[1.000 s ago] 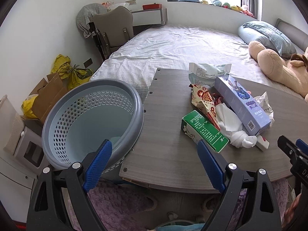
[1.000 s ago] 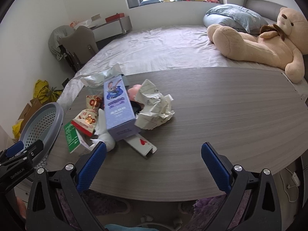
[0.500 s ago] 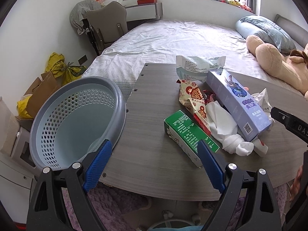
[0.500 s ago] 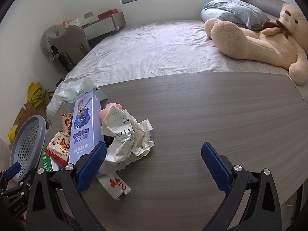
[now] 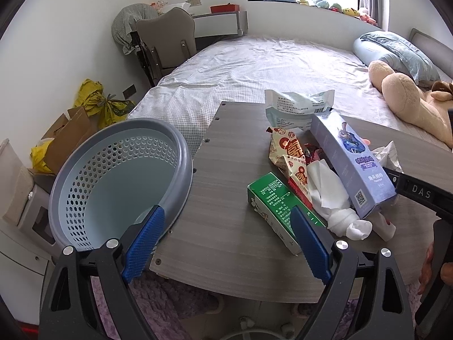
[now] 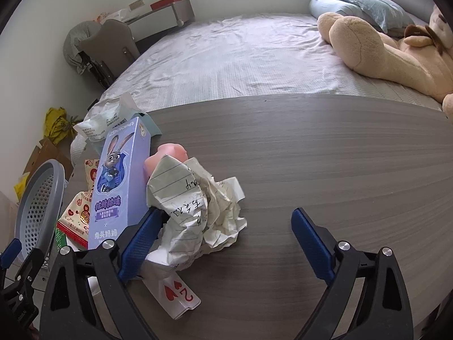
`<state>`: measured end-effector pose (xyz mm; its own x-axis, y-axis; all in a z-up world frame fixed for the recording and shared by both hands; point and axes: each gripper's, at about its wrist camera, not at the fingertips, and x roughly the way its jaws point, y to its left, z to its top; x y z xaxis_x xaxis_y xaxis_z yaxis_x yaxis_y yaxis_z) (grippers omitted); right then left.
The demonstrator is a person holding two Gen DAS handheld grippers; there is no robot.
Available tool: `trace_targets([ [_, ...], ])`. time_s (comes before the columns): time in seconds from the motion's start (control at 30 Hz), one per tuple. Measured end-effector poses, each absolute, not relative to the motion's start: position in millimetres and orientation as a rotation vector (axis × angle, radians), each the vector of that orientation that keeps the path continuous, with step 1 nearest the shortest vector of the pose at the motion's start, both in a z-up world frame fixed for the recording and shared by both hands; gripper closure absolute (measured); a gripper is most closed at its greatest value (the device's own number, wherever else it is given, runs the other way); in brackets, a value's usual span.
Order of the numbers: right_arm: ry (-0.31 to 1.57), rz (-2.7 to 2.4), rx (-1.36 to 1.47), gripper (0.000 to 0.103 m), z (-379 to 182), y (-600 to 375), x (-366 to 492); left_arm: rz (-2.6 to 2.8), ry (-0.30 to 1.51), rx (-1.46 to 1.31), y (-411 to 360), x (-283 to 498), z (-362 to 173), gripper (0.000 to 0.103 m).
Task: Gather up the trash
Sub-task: 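Grasp the crumpled white paper with the right gripper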
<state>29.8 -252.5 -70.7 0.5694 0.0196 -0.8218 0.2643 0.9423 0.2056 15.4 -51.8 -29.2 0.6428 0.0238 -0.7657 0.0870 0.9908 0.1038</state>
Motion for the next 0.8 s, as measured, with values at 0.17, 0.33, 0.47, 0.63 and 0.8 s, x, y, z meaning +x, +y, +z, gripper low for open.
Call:
trace_targets([
  [0.17,0.969,-0.122,0.336,0.054,-74,-253,28,-0.035,0.874,0.117,-49,15,-28,0.017],
  [0.33,0.938,-0.108,0.359,0.065,-69,-258,22,-0.050,0.881,0.100,-51,15,-27,0.017],
  [0.47,0.909,-0.114,0.374,0.066,-63,-263,12,-0.053,0.888,0.102,-54,15,-28,0.017],
  [0.63,0.880,-0.128,0.396,0.066,-57,-270,-5,-0.063,0.888,0.097,-58,14,-27,0.017],
  [0.8,0.867,-0.132,0.409,0.066,-57,-269,-25,-0.063,0.891,0.085,-61,16,-25,0.017],
])
